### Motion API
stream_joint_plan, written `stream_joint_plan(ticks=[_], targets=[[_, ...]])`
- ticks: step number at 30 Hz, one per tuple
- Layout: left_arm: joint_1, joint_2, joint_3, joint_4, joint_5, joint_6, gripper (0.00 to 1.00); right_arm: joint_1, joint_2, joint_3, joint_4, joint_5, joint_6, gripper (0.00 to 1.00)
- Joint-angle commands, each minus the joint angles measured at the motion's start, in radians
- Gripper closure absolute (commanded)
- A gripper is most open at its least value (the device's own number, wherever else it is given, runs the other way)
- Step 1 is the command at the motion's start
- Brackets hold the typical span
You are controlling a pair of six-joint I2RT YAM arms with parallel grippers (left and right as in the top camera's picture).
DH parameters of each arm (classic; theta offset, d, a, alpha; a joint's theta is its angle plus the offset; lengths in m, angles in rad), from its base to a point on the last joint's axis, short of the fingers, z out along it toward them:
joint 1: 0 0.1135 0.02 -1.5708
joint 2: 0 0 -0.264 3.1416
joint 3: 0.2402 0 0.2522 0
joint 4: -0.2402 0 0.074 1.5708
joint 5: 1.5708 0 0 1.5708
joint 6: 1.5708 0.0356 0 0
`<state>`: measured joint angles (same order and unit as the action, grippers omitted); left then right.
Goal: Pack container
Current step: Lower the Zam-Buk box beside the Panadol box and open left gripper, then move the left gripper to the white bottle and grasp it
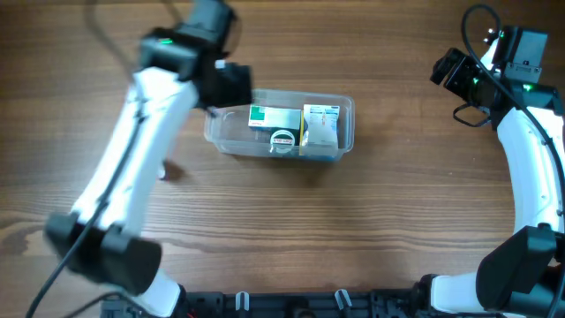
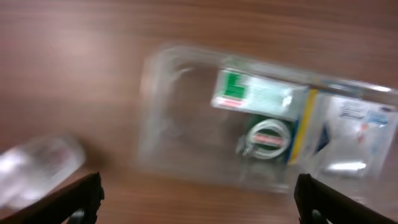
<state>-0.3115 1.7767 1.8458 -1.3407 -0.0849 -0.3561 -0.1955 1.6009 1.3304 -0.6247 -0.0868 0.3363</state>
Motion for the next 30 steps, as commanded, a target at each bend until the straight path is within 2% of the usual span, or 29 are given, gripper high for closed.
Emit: stream_joint_plan(ticks=[1,6,11,16,23,30], targets=[[0.145,-0.047,0.008,-0.115,-0.063,-0.002,0.00,0.000,0.010,0.003,0.003,-0.016,0.006,0.00],[0.311,-0.045,-0.036,-0.172,-0.037,-0.014,0.00,0.000,0.010,0.003,0.003,-0.016,0.006,0.00],[0.402,-0.045,-0.113,-0.152,-0.037,-0.081,0.01,0.000,0.010,0.003,0.003,-0.016,0.006,0.00],[0.424,-0.045,-0.187,-0.127,-0.040,-0.129,0.01,0.000,0.010,0.003,0.003,-0.016,0.006,0.00],[0.432,-0.045,-0.322,-0.014,-0.035,-0.179,0.00,0.000,0.010,0.003,0.003,-0.016,0.006,0.00],[0.435,-0.045,-0.364,0.024,-0.035,-0.230,0.00,0.000,0.010,0.003,0.003,-0.016,0.006,0.00]])
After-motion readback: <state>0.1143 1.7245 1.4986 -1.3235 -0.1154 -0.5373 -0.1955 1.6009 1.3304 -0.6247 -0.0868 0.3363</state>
